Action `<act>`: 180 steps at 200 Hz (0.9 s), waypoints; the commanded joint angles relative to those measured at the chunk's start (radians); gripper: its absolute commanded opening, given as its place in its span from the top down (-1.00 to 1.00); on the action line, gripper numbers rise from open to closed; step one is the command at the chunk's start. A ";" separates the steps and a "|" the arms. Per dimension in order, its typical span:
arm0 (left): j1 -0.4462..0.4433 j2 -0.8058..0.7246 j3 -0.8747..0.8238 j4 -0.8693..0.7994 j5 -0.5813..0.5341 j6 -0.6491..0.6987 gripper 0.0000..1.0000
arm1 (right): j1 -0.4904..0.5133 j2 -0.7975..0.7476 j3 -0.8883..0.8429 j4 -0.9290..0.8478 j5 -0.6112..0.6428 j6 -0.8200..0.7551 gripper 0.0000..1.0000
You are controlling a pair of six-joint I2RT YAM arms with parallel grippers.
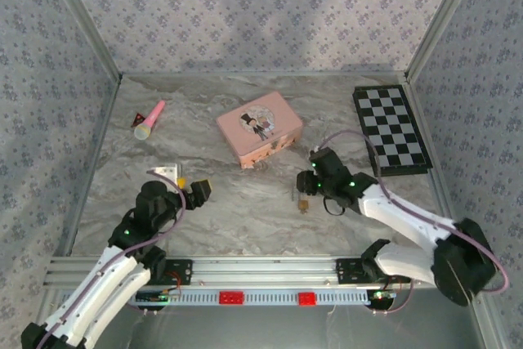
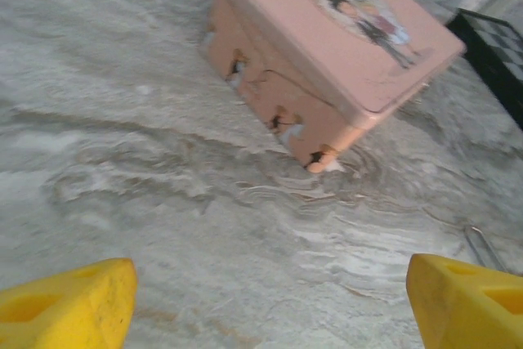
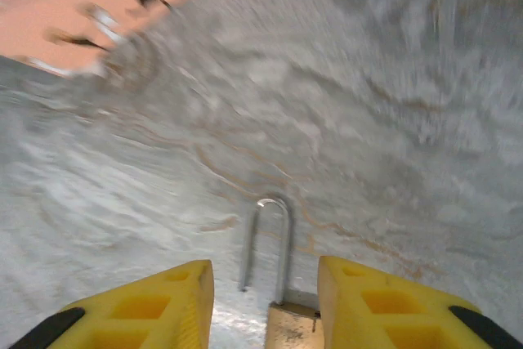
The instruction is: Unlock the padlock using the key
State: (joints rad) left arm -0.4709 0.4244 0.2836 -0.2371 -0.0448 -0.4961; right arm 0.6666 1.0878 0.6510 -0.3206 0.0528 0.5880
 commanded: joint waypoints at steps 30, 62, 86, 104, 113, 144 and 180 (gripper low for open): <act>0.015 0.030 0.145 -0.051 -0.295 -0.102 -0.76 | -0.001 -0.244 0.093 0.018 0.070 -0.126 -0.24; 0.020 0.120 0.235 -0.024 -0.478 -0.074 -0.99 | -0.021 -0.262 0.113 0.041 0.041 -0.190 -0.39; 0.025 0.191 0.227 0.129 -0.555 0.079 -0.99 | -0.025 -0.258 0.126 0.054 0.078 -0.244 -0.63; 0.069 0.261 0.210 0.215 -0.582 0.189 -1.00 | -0.026 -0.259 0.124 0.064 0.156 -0.318 -0.77; 0.118 0.296 0.195 0.250 -0.564 0.211 -1.00 | -0.028 -0.261 0.121 0.051 0.196 -0.332 -0.85; 0.230 0.393 0.105 0.416 -0.583 0.239 -1.00 | -0.090 -0.285 0.086 0.045 0.300 -0.295 -0.98; 0.263 0.495 0.055 0.551 -0.615 0.323 -1.00 | -0.133 -0.293 0.018 0.060 0.371 -0.331 -0.98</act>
State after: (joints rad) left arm -0.2260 0.8715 0.3496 0.1593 -0.6155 -0.2577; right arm 0.5465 0.8074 0.7197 -0.2787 0.3298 0.3012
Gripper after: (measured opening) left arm 0.998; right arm 0.989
